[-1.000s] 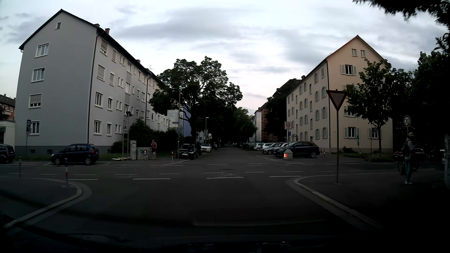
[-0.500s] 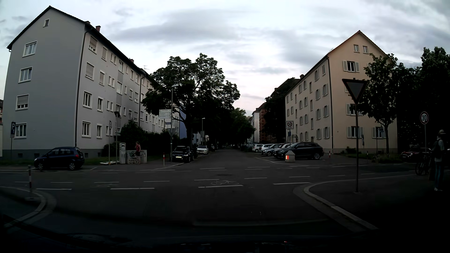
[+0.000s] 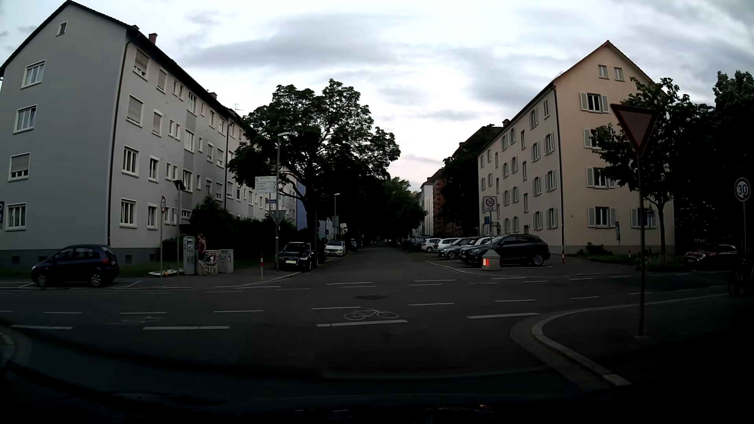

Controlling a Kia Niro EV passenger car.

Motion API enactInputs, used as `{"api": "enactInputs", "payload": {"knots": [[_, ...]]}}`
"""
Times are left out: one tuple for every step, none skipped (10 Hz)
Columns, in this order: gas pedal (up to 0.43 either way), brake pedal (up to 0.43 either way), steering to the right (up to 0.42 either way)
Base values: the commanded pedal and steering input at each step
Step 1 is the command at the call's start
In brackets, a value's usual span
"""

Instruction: Follow the waypoints while adhering to traffic rules and regulations

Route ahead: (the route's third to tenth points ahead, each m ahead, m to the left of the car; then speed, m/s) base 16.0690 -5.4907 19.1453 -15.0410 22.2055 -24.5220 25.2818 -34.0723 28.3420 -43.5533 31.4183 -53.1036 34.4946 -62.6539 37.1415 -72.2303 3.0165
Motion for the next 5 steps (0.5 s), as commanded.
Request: {"api": "enactInputs", "payload": {"knots": [[0.0, 0.104, 0.015], [0.0, 0.098, 0.015], [0.0, 0.085, 0.015], [0.0, 0.067, 0.015], [0.0, 0.055, 0.015]]}}
